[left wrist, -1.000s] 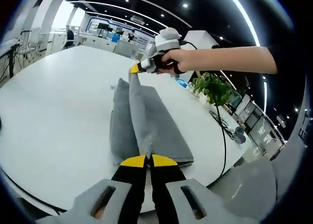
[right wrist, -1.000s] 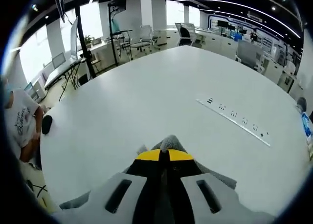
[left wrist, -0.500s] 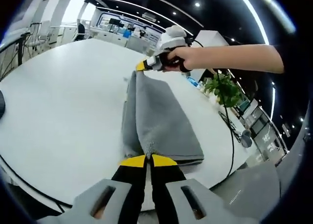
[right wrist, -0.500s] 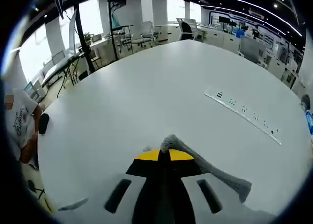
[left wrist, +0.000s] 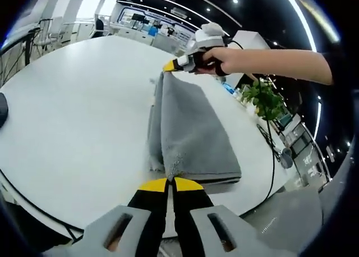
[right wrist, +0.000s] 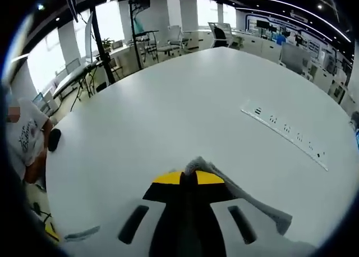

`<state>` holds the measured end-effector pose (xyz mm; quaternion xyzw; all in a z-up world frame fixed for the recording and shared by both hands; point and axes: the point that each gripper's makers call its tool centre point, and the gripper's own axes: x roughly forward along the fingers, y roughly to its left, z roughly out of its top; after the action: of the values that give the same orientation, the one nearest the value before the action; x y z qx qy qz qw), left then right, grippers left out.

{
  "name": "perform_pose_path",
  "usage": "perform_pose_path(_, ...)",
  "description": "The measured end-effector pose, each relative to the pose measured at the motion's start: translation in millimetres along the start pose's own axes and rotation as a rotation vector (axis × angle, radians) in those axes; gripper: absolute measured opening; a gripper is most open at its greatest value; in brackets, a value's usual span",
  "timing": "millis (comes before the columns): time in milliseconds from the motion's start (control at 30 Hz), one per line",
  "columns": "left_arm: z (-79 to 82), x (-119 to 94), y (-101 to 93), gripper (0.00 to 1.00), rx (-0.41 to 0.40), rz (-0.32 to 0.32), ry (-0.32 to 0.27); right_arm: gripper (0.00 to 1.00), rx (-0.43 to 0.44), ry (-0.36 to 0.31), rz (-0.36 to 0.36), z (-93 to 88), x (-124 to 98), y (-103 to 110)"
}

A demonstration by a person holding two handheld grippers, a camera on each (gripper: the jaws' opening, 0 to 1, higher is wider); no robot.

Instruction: Fold the towel on the table until its edges align and the towel forms a compact rectangular stack.

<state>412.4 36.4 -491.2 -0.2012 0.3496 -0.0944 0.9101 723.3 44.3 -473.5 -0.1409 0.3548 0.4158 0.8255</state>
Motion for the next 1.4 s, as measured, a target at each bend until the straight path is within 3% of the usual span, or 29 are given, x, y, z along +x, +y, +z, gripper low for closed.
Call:
perform_pose_path(400,1.0,-6,2.5,0.04,0.035,0.018,0.020,0.08,-0.006,-0.010,0.022,1.8,-20,-1)
perform_pose_path(467,1.3,-7,11.7,0.06,0.077,0.063,0.024,0.08,-0.006,-0.009,0.021,1.1,-21,-3)
perform_pose_path(567,1.6,-9,13.8,0.08,0.099,0.081,0.042,0.08,-0.020,-0.007,0.022,0.7,-22,-7)
perform_pose_path(800,22.6,-15,23.2,0.16,0.134,0.159,0.005,0.10,-0.010,-0.007,0.015,-5.4,-44,-12)
perform_pose_path(967,28.5,-11,23.8,0.20,0.132,0.145,-0.008,0.12,-0.014,0.003,0.022,-17.7,-56,-12)
perform_pose_path(1400,66.8,16,5.5,0.25,0.272,0.069,-0.014,0.19,0.107,-0.021,-0.003,-43.1,-89,-41)
